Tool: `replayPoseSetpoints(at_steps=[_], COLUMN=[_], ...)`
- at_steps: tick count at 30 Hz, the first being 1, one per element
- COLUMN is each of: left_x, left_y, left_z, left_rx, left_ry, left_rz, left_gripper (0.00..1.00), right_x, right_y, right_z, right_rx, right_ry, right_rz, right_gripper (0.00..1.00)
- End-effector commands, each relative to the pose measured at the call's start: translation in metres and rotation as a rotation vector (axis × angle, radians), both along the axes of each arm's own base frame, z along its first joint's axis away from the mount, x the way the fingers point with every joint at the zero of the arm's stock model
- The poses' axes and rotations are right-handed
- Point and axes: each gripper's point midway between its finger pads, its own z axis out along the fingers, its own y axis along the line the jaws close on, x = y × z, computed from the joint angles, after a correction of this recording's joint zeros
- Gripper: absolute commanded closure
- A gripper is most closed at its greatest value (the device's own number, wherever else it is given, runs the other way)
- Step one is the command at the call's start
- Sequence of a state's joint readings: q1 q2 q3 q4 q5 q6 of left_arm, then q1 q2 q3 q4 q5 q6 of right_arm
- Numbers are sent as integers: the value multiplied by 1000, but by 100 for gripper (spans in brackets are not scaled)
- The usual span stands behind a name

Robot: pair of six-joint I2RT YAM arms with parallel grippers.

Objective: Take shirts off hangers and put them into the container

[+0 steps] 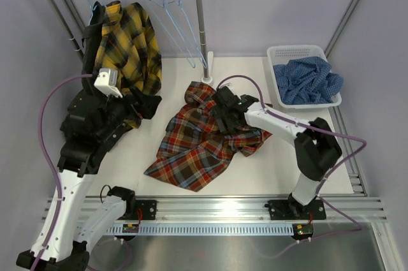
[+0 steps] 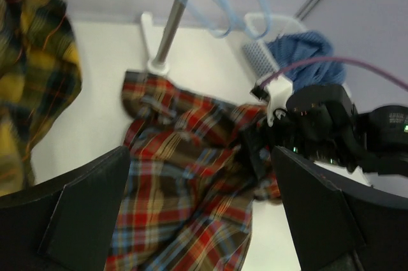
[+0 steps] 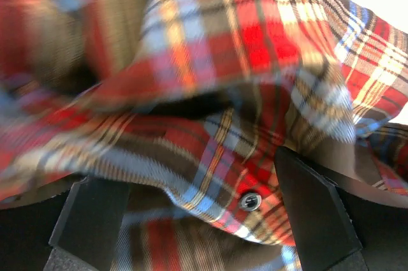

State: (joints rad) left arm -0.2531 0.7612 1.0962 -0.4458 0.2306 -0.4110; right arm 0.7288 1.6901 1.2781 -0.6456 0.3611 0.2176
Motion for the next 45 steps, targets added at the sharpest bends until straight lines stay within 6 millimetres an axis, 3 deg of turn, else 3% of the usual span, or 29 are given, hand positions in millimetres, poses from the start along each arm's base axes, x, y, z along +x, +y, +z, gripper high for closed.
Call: replayPoseSetpoints(at_steps=[1,4,8,11,12,15,18,20,21,22,24,25,27,28,29,30,32,33,35,36,38,39,45], left_x=[-4,-8,-9,-9,-9,-8,-7,-7,-7,-7,-8,-8,-7,-6,-6,-7,-6,-7,-7,-8,-8,-8,-10], left_y=[16,18,18,18,18,17,16,15,15,15,14,13,13,12,12,12,12,12,12,11,10,10,8], left_z=[-18,-16,-17,-21,-21,-22,-22,-21,-20,-20,-18,-18,-16,-16,-16,-15,-15,-15,-17,-16,-17,-18,-19], left_rx=[85,91,99,113,116,123,129,125,123,122,120,120,118,116,116,115,115,113,110,108,104,103,93], left_ry=[12,-6,-10,-8,-10,-12,-10,-10,-11,-10,-13,-13,-13,-13,-11,-13,-14,-14,-7,-8,-5,-2,4], left_rz=[61,62,53,52,52,48,42,40,38,37,34,31,28,29,29,27,27,28,26,24,21,20,10], left_gripper=[1,1,1,1,1,1,1,1,1,1,1,1,1,1,1,1,1,1,1,1,1,1,1], right_x=[26,32,23,17,15,13,15,16,18,19,26,30,36,39,42,43,44,44,44,44,45,47,70], right_y=[-23,-23,-4,9,11,15,14,11,11,10,1,-2,-15,-19,-25,-36,-48,-59,-72,-81,-93,-99,-140], right_z=[-6,-29,-52,-57,-58,-60,-51,-28,-15,13,49,91,133,181,204,248,290,330,368,404,438,467,554], right_rx=[-181,-180,-57,2,16,49,77,135,166,216,278,335,389,440,450,481,489,506,514,535,522,531,523], right_ry=[-77,9,147,193,201,204,163,110,83,25,-48,-134,-216,-314,-366,-460,-557,-644,-735,-823,-919,-993,-1255], right_rz=[-130,-124,-28,32,41,48,51,47,47,47,32,31,11,15,9,-4,-8,-15,-37,-44,-61,-73,-152], right_gripper=[0,1,3,29,51,99,100,100,100,100,100,100,100,100,100,100,100,100,100,100,100,100,100])
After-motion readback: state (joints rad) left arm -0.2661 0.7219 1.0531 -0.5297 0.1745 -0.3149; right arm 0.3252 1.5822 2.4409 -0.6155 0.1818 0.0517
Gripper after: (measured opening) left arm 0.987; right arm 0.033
